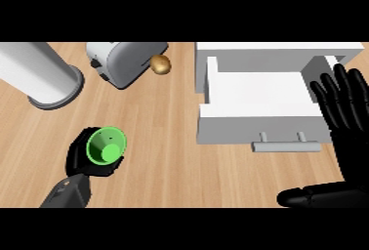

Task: Pick up the cup, place it into the drawer and close the drawer

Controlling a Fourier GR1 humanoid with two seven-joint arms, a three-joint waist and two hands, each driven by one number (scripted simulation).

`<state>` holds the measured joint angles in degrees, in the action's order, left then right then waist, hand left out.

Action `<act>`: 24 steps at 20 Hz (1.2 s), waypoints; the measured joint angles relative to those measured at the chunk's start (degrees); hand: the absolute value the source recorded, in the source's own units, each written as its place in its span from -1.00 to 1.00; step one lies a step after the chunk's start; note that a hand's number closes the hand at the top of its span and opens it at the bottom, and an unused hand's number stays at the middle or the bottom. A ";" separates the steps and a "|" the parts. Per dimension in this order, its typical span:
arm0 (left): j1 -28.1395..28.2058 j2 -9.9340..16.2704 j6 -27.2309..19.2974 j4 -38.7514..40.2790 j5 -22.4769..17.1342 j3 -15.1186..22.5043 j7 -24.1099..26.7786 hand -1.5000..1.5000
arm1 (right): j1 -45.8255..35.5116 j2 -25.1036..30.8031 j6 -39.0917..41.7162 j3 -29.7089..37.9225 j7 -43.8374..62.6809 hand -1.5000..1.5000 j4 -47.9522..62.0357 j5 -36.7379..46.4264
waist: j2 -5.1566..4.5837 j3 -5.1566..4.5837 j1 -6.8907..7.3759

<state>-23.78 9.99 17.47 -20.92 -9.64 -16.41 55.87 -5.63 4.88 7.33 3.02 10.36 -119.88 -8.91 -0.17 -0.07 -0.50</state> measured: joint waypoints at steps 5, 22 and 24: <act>1.17 -0.78 -2.38 -3.48 -0.91 -0.48 0.98 1.00 | 0.43 0.71 0.83 1.06 -0.08 -1.00 -0.15 -1.10 | 0.11 0.04 0.26; 4.55 -6.56 -3.96 -40.29 -4.20 8.96 -17.01 1.00 | 0.99 -0.31 -0.69 0.05 1.36 -1.00 -0.91 0.30 | 0.58 0.15 1.19; 5.37 -7.63 -5.50 -45.92 -4.92 10.58 -21.14 1.00 | 1.73 -0.51 -0.79 -0.40 1.49 -1.00 -1.74 0.70 | 0.52 0.14 1.04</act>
<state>-18.41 2.37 11.96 -66.84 -14.56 -5.83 34.73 -3.91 4.36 6.54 2.62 11.85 -121.61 -8.22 0.35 0.07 0.53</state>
